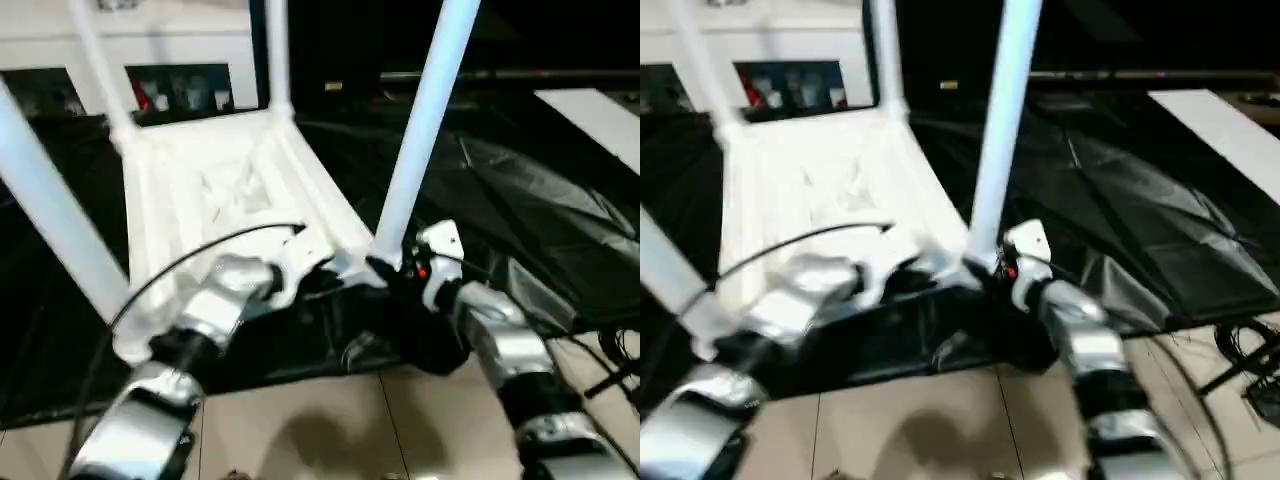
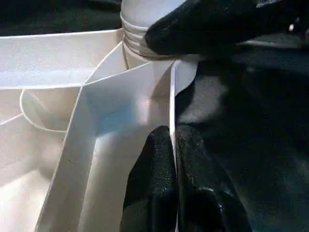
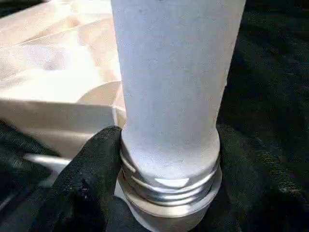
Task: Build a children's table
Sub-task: Rotate leg to tighten
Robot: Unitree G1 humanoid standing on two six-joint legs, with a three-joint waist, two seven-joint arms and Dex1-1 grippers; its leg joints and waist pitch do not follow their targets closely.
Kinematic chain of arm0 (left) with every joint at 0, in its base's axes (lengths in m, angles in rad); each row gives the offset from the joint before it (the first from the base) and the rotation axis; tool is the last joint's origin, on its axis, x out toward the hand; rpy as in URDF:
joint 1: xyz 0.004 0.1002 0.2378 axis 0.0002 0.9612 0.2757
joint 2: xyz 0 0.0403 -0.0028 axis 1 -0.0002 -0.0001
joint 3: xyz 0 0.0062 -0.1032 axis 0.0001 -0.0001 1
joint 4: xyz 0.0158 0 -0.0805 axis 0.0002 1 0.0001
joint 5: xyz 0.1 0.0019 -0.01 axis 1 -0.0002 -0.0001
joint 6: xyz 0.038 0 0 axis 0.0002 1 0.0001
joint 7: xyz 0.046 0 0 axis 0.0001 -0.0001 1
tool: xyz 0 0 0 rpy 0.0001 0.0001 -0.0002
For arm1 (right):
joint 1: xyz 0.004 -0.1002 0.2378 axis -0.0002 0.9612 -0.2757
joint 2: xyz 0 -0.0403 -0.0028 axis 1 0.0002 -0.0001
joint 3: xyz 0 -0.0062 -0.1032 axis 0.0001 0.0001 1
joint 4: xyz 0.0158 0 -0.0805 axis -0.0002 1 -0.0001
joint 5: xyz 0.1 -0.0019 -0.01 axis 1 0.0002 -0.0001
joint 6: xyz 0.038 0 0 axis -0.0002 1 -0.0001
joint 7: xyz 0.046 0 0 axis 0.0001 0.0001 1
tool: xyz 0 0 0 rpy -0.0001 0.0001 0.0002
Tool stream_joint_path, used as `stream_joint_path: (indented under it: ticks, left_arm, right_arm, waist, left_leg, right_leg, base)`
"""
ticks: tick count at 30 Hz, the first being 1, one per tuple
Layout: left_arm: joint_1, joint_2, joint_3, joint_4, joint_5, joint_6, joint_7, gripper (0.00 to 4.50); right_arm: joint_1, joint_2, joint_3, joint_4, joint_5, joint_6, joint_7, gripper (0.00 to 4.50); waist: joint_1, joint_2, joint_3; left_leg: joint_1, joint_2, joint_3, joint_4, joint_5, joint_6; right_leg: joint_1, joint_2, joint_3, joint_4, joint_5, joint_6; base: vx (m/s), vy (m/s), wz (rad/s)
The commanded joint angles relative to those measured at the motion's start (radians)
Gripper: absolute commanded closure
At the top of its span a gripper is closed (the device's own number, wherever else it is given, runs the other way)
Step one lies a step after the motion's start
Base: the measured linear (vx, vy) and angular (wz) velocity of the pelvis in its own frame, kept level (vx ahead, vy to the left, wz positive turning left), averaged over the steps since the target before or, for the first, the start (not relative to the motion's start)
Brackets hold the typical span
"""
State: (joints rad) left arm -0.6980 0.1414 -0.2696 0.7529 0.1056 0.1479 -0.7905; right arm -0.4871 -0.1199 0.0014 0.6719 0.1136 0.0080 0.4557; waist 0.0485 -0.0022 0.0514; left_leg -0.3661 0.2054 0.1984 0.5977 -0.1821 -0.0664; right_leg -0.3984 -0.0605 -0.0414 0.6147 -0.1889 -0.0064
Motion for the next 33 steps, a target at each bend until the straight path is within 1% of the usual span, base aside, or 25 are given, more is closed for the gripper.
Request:
stream_joint_path:
  ticks: [1,3,4,5,6,7,9,10,12,13,14,15,17,18,20,21,22,23,24,25,26,27,30,33]
  left_arm:
    - [0.002,-0.054,-0.010,0.043,-0.010,-0.014,0.028,4.50]
    - [-0.001,-0.056,-0.009,0.044,-0.008,-0.015,0.020,4.50]
    - [0.001,-0.051,-0.006,0.040,-0.008,-0.018,0.013,4.50]
    - [0.002,-0.046,-0.007,0.038,-0.008,-0.023,0.005,4.50]
    - [0.003,-0.042,-0.007,0.035,-0.008,-0.027,-0.002,4.50]
    - [0.006,-0.034,-0.009,0.031,-0.007,-0.037,-0.012,4.50]
    - [0.014,-0.011,-0.011,0.017,-0.017,-0.055,-0.054,4.50]
    - [0.019,0.006,-0.013,0.009,-0.024,-0.076,-0.086,4.50]
    - [0.025,0.023,-0.011,-0.002,-0.032,-0.072,-0.118,4.50]
    - [0.046,0.067,-0.008,-0.037,-0.053,-0.082,-0.205,4.50]
    - [0.053,0.080,-0.006,-0.048,-0.061,-0.079,-0.233,4.50]
    - [0.064,0.105,-0.005,-0.065,-0.071,-0.089,-0.279,4.50]
    - [0.067,0.117,-0.007,-0.069,-0.074,-0.104,-0.299,4.50]
    - [0.080,0.143,-0.005,-0.089,-0.091,-0.112,-0.357,4.50]
    - [0.096,0.167,0.004,-0.118,-0.117,-0.108,-0.415,4.50]
    - [0.097,0.170,0.005,-0.121,-0.120,-0.107,-0.419,4.50]
    - [0.097,0.171,0.006,-0.123,-0.121,-0.107,-0.422,4.50]
    - [0.100,0.176,0.008,-0.130,-0.126,-0.105,-0.429,4.50]
    - [0.102,0.180,0.009,-0.134,-0.130,-0.101,-0.433,4.50]
    - [0.107,0.188,0.011,-0.143,-0.136,-0.093,-0.445,4.50]
    - [0.108,0.189,0.011,-0.144,-0.137,-0.093,-0.447,4.50]
    - [0.110,0.191,0.012,-0.146,-0.138,-0.093,-0.452,4.50]
    - [0.110,0.191,0.015,-0.142,-0.134,-0.098,-0.448,4.50]
    - [0.109,0.190,0.019,-0.140,-0.132,-0.100,-0.445,4.50]
  right_arm:
    - [-0.018,0.067,0.054,0.018,-0.016,0.004,0.001,1.78]
    - [-0.020,0.081,0.076,0.012,-0.020,-0.020,0.034,1.78]
    - [-0.018,0.082,0.082,0.000,-0.009,-0.035,0.069,1.78]
    - [-0.016,0.077,0.082,-0.006,-0.005,-0.038,0.082,1.43]
    - [-0.015,0.074,0.082,-0.010,-0.001,-0.041,0.092,1.22]
    - [-0.012,0.067,0.081,-0.019,0.007,-0.042,0.111,1.06]
    - [-0.003,0.038,0.085,-0.053,0.023,-0.036,0.172,1.00]
    - [0.005,0.014,0.093,-0.079,0.028,-0.027,0.216,0.87]
    - [0.013,-0.013,0.101,-0.104,0.030,-0.013,0.260,0.64]
    - [0.035,-0.088,0.120,-0.158,0.034,-0.004,0.364,0.64]
    - [0.042,-0.110,0.124,-0.174,0.037,-0.003,0.396,0.64]
    - [0.051,-0.147,0.126,-0.195,0.044,0.002,0.446,0.64]
    - [0.050,-0.161,0.123,-0.198,0.049,0.009,0.467,0.64]
    - [0.053,-0.199,0.126,-0.202,0.053,0.009,0.518,0.64]
    - [0.053,-0.233,0.132,-0.195,0.045,0.012,0.568,0.64]
    - [0.053,-0.236,0.133,-0.193,0.042,0.010,0.573,0.64]
    - [0.052,-0.239,0.134,-0.192,0.040,0.009,0.577,0.64]
    - [0.051,-0.243,0.135,-0.189,0.037,0.009,0.583,0.64]
    - [0.049,-0.244,0.134,-0.186,0.037,0.009,0.584,0.64]
    - [0.042,-0.248,0.141,-0.180,0.039,0.015,0.593,0.64]
    - [0.040,-0.248,0.144,-0.178,0.038,0.015,0.594,0.64]
    - [0.036,-0.251,0.151,-0.172,0.032,0.016,0.601,0.90]
    - [0.027,-0.247,0.155,-0.155,0.026,0.013,0.598,0.90]
    - [0.016,-0.239,0.151,-0.137,0.028,0.014,0.591,1.26]
  waist:
    - [0.000,-0.015,-0.058]
    - [-0.001,-0.014,-0.058]
    - [-0.002,-0.019,-0.058]
    - [-0.001,-0.018,-0.057]
    - [-0.002,-0.016,-0.057]
    - [-0.002,-0.020,-0.057]
    - [-0.002,-0.019,-0.058]
    - [0.000,-0.027,-0.059]
    - [0.003,-0.021,-0.060]
    - [0.003,-0.022,-0.061]
    - [0.006,-0.023,-0.062]
    - [0.008,-0.022,-0.061]
    - [0.007,-0.019,-0.062]
    - [0.008,-0.019,-0.061]
    - [0.010,-0.018,-0.063]
    - [0.012,-0.016,-0.063]
    - [0.014,-0.015,-0.065]
    - [0.017,-0.015,-0.066]
    - [0.016,-0.021,-0.065]
    - [0.018,-0.020,-0.065]
    - [0.018,-0.019,-0.066]
    - [0.017,-0.020,-0.065]
    - [0.016,-0.021,-0.063]
    - [0.015,-0.021,-0.063]
  left_leg:
    - [0.011,0.019,-0.019,-0.071,-0.234,0.021]
    - [0.010,0.021,-0.019,-0.071,-0.240,0.026]
    - [0.010,0.021,-0.018,-0.071,-0.241,0.030]
    - [0.010,0.021,-0.019,-0.072,-0.241,0.032]
    - [0.009,0.021,-0.019,-0.072,-0.243,0.034]
    - [0.008,0.020,-0.019,-0.071,-0.241,0.039]
    - [0.008,0.022,-0.018,-0.070,-0.233,0.048]
    - [0.005,0.021,-0.017,-0.069,-0.221,0.055]
    - [0.004,0.023,-0.017,-0.069,-0.196,0.063]
    - [0.004,0.023,-0.016,-0.069,-0.191,0.067]
    - [0.000,0.023,-0.018,-0.068,-0.175,0.072]
    - [0.003,0.025,-0.015,-0.067,-0.175,0.081]
    - [0.002,0.026,-0.015,-0.067,-0.169,0.085]
    - [0.005,0.028,-0.015,-0.068,-0.171,0.082]
    - [0.006,0.030,-0.015,-0.068,-0.163,0.081]
    - [0.007,0.031,-0.014,-0.068,-0.159,0.081]
    - [0.009,0.031,-0.012,-0.067,-0.149,0.082]
    - [0.009,0.031,-0.011,-0.066,-0.136,0.084]
    - [0.006,0.031,-0.010,-0.066,-0.134,0.086]
    - [0.005,0.030,-0.011,-0.066,-0.128,0.087]
    - [0.006,0.030,-0.011,-0.065,-0.127,0.087]
    - [0.005,0.029,-0.010,-0.065,-0.127,0.088]
    - [0.006,0.028,-0.010,-0.065,-0.143,0.080]
    - [0.008,0.030,-0.011,-0.066,-0.144,0.075]
  right_leg:
    - [0.033,-0.073,0.038,-0.100,-0.375,-0.154]
    - [0.033,-0.074,0.037,-0.099,-0.364,-0.159]
    - [0.034,-0.073,0.037,-0.099,-0.362,-0.161]
    - [0.033,-0.074,0.037,-0.099,-0.363,-0.162]
    - [0.033,-0.074,0.037,-0.099,-0.366,-0.163]
    - [0.035,-0.075,0.038,-0.098,-0.365,-0.162]
    - [0.035,-0.075,0.038,-0.098,-0.347,-0.166]
    - [0.039,-0.075,0.039,-0.096,-0.332,-0.167]
    - [0.041,-0.075,0.039,-0.090,-0.289,-0.176]
    - [0.041,-0.074,0.039,-0.088,-0.277,-0.180]
    - [0.047,-0.076,0.038,-0.083,-0.256,-0.184]
    - [0.043,-0.075,0.039,-0.084,-0.243,-0.187]
    - [0.043,-0.074,0.039,-0.081,-0.226,-0.197]
    - [0.041,-0.073,0.038,-0.081,-0.220,-0.203]
    - [0.041,-0.073,0.039,-0.075,-0.191,-0.220]
    - [0.041,-0.073,0.039,-0.074,-0.181,-0.226]
    - [0.039,-0.071,0.039,-0.071,-0.151,-0.237]
    - [0.040,-0.071,0.039,-0.067,-0.123,-0.245]
    - [0.042,-0.071,0.039,-0.066,-0.115,-0.247]
    - [0.044,-0.073,0.039,-0.064,-0.111,-0.247]
    - [0.044,-0.074,0.038,-0.064,-0.111,-0.247]
    - [0.044,-0.073,0.039,-0.065,-0.115,-0.247]
    - [0.043,-0.075,0.039,-0.070,-0.157,-0.237]
    - [0.042,-0.074,0.039,-0.070,-0.166,-0.235]
  base:
    - [0.000,0.000,0.00]
    - [0.000,0.000,0.00]
    - [0.000,0.000,0.00]
    - [0.000,0.000,0.00]
    - [0.000,0.000,0.00]
    - [0.000,0.000,0.00]
    - [0.000,0.000,0.00]
    - [0.000,0.000,0.00]
    - [0.000,0.000,0.00]
    - [0.000,0.000,0.00]
    - [0.000,0.000,0.00]
    - [0.000,0.000,0.00]
    - [0.000,0.000,0.00]
    - [0.000,0.000,0.00]
    - [0.000,0.000,0.00]
    - [0.000,0.000,0.00]
    - [0.000,0.000,0.00]
    - [0.000,0.000,0.00]
    - [0.000,0.000,0.00]
    - [0.000,0.000,0.00]
    - [0.000,0.000,0.00]
    - [0.000,0.000,0.00]
    - [0.000,0.000,0.00]
    - [0.000,0.000,0.00]
